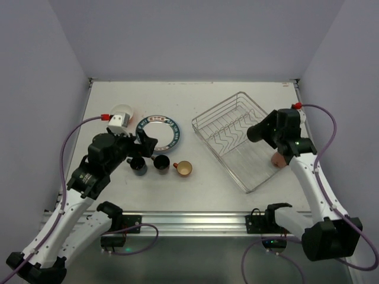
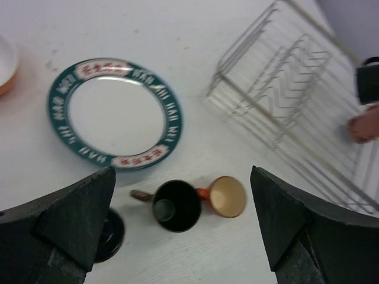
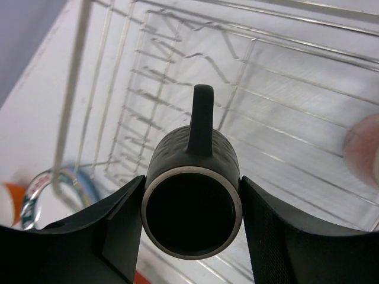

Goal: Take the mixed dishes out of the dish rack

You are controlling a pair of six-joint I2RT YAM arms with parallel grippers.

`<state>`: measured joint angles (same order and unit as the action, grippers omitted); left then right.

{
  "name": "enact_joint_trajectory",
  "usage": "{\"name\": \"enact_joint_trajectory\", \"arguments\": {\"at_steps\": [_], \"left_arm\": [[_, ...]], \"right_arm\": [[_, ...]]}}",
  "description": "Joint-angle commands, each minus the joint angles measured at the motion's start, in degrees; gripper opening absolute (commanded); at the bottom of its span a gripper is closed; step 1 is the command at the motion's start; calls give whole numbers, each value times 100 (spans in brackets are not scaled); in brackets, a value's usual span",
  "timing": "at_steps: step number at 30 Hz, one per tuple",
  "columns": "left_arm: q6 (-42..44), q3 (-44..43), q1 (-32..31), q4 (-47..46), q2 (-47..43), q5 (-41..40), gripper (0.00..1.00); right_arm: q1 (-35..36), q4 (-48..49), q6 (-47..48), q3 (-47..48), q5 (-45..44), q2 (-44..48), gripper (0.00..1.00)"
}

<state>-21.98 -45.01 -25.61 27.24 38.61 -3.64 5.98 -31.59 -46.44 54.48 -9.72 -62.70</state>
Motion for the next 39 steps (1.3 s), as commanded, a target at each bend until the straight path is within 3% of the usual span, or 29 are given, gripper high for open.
{"name": "enact_joint_trajectory", "arguments": {"at_steps": [1, 2, 3, 8, 11, 17, 22, 26, 29, 32, 33, 35, 36, 39], "left_arm": [[-787, 229, -41, -1815, 93, 1863, 100], [-991, 291, -137, -2202, 390, 2633, 100], [-1141, 318, -277, -3015, 549, 2884, 100], [-993, -50, -1848, -4358, 1393, 3009, 100], [-844, -122, -2307, -5104, 1710, 3167, 100], [-896, -279, -2782, -6652, 2509, 3704, 100], [-1010, -762, -3090, -7013, 3134, 3529, 100], [-1221, -912, -3249, -7496, 3582, 3414, 92], [-1230, -1026, -3442, -7839, 3820, 3431, 79], [-1169, -1062, -3556, -7980, 3943, 3396, 51], [-1142, -1045, -3583, -8041, 3952, 3379, 33], [-1054, -975, -3636, -8155, 3944, 3361, 17], [-1028, -948, -3653, -8200, 3926, 3370, 0], [-905, -799, -3697, -8297, 3803, 3256, 0]], "right_arm": [[0, 443, -172, -174, 1260, 643, 0], [0, 548, -321, -227, 1470, 932, 0], [0, 584, -383, -279, 1829, 1074, 0], [9, 944, -1094, -596, 2790, 2250, 0], [0, 1067, -1437, -632, 3352, 2621, 0], [9, 1770, -2237, -746, 4784, 3017, 0], [17, 1727, -2256, -544, 4970, 3246, 0], [9, 1754, -2055, -456, 5190, 3168, 0], [17, 2128, -2228, -561, 5646, 3088, 0], [17, 2228, -2291, -579, 5884, 3079, 0], [9, 2193, -2256, -544, 5893, 3105, 0], [17, 2175, -2230, -482, 5972, 3149, 0], [17, 2192, -2230, -473, 5999, 3202, 0], [17, 2175, -2168, -482, 6025, 3194, 0]]}}
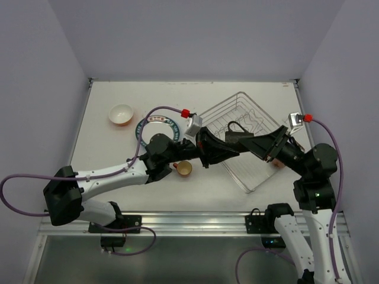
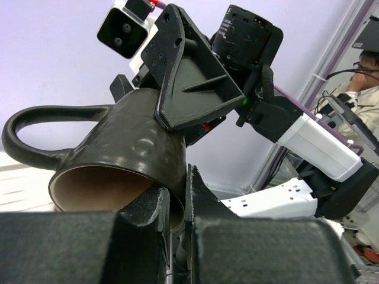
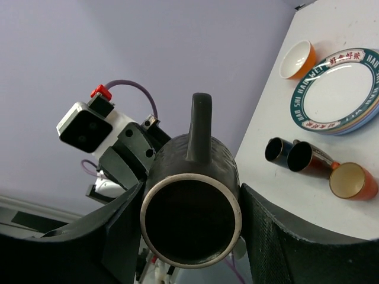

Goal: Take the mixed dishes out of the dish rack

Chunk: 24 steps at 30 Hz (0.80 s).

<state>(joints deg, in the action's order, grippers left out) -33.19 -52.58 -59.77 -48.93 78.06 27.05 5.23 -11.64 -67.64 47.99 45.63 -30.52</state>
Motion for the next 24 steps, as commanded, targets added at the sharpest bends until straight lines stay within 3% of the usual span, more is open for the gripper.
{"name": "enact_joint_trajectory", "arguments": {"at_steps": [1, 3, 4, 5, 6, 7, 8, 9, 13, 18, 22, 24], "left_arm": [[286, -7, -298, -680, -220, 48, 0], [339, 46, -299, -610, -309, -94, 0], [400, 46, -299, -496, -405, -295, 0], [445, 28, -299, -243, -441, -366, 0], [480, -15, -299, -75, -476, -428, 0], [602, -146, -299, 170, -528, -602, 0], [673, -226, -299, 721, -555, -674, 0], [743, -305, -299, 1014, -599, -770, 0], [1209, -455, -299, 2692, -1080, -1831, 0], [1377, -455, -299, 4837, -1810, -3421, 0], [921, -1069, -220, 7173, -1830, -5215, 0], [457, -1507, 330, 8457, -1707, -5603, 0]], "right_arm": [[83, 171, -22, 158, 526, -41, 0], [92, 214, -13, 80, 579, -50, 0], [92, 249, 5, 53, 579, -42, 5], [92, 276, 22, 27, 553, -33, 17], [83, 224, 57, 35, 535, -41, 54], [83, 110, 145, 87, 518, -85, 62], [83, -274, 511, 175, 430, -111, 87], [83, -547, 750, 402, 55, -164, 93], [74, -1689, 1795, 764, -896, -384, 97], [74, -2175, 2412, 896, -2247, -481, 98], [74, -2509, 3044, 923, -3293, -446, 99], [74, -2519, 3229, 862, -3603, -385, 99]]}}
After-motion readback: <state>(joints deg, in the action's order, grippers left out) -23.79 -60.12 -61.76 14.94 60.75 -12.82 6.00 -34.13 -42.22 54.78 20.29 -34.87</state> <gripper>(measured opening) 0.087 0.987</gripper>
